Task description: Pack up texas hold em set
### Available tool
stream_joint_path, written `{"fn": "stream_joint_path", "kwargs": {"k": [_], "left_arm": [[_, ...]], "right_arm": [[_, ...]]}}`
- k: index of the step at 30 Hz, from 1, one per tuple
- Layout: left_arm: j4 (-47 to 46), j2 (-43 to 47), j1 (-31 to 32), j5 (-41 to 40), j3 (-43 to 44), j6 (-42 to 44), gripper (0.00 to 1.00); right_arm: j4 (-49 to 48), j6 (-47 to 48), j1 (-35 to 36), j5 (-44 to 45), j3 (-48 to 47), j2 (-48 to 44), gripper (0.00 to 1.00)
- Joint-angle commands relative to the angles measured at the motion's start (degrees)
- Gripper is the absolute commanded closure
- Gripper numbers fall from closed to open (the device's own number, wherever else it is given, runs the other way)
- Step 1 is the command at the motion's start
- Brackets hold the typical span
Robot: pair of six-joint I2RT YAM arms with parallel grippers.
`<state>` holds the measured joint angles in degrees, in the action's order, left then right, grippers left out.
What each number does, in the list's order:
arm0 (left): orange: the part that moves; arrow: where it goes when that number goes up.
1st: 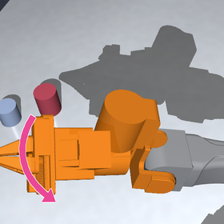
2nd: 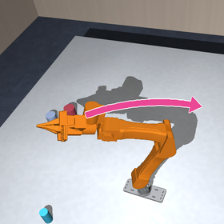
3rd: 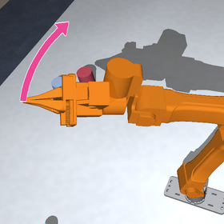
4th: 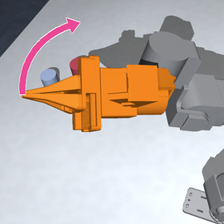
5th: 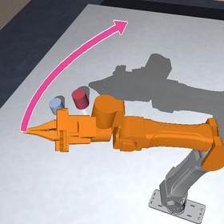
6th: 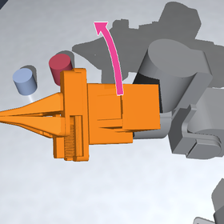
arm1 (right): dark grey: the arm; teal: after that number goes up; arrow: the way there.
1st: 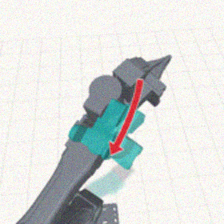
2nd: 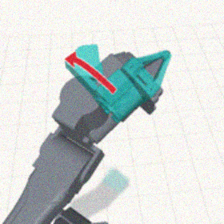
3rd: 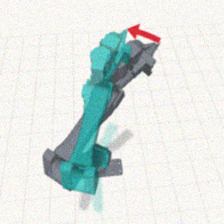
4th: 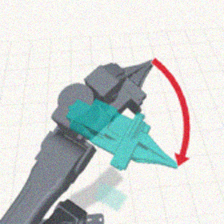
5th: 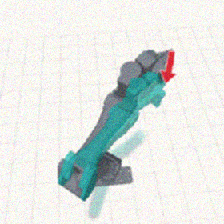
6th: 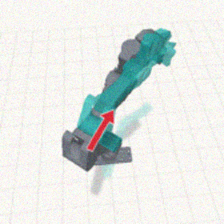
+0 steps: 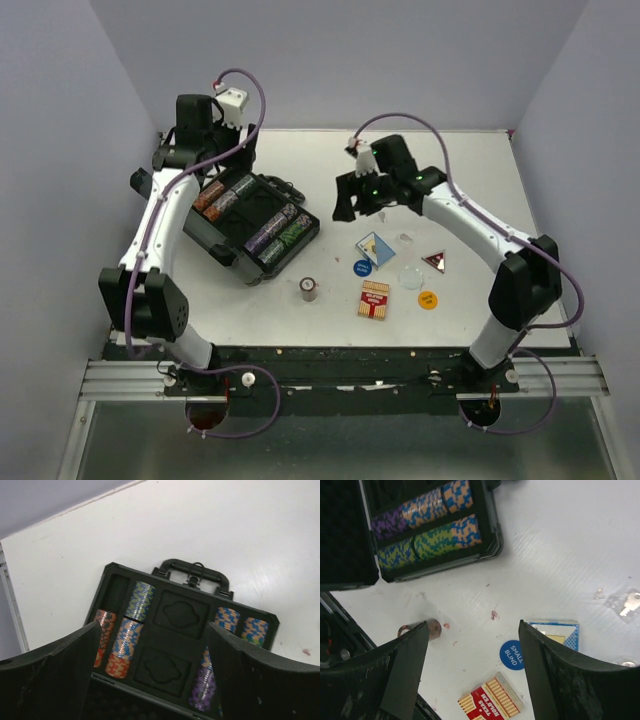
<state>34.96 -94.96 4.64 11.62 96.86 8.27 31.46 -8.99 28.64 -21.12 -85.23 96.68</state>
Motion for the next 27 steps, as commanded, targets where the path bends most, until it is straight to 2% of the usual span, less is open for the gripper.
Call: {"fn": "stream_joint_path", "kwargs": {"k": [1, 5, 10, 12, 18, 20, 27], "left_arm": [[-4.6, 9.6, 4.5, -1.0, -10.4, -2.2, 0.07], [-6.0, 15.7, 9.8, -5.6, -17.8, -3.4, 0.07], [-9.1, 21.8, 10.4, -7.2, -23.3, -15.5, 0.06], [-10.9, 23.6, 10.3, -7.5, -24.7, -17.4, 0.06], [-7.5, 22.5, 10.4, -11.1, -22.4, -18.6, 0.06], [-6.5, 22.8, 10.4, -14.0, -22.0, -18.7, 0.06], [-6.7, 25.5, 10.3, -15.0, -23.7, -18.7, 0.04]], "right_arm": [[5.2, 6.5, 6.9, 9.2, -1.5, 5.2, 0.21], [6.5, 8.0, 13.4, 12.3, -3.8, 9.8, 0.21], [7.6, 8.3, 19.7, 14.3, -5.6, 12.6, 0.22], [7.5, 8.2, 21.5, 14.7, -5.4, 13.1, 0.22], [5.5, 6.9, 27.1, 16.6, -4.9, 14.8, 0.23], [5.5, 6.9, 27.9, 17.9, -5.2, 15.3, 0.23], [6.0, 6.9, 29.5, 19.4, -5.1, 15.8, 0.25]]}}
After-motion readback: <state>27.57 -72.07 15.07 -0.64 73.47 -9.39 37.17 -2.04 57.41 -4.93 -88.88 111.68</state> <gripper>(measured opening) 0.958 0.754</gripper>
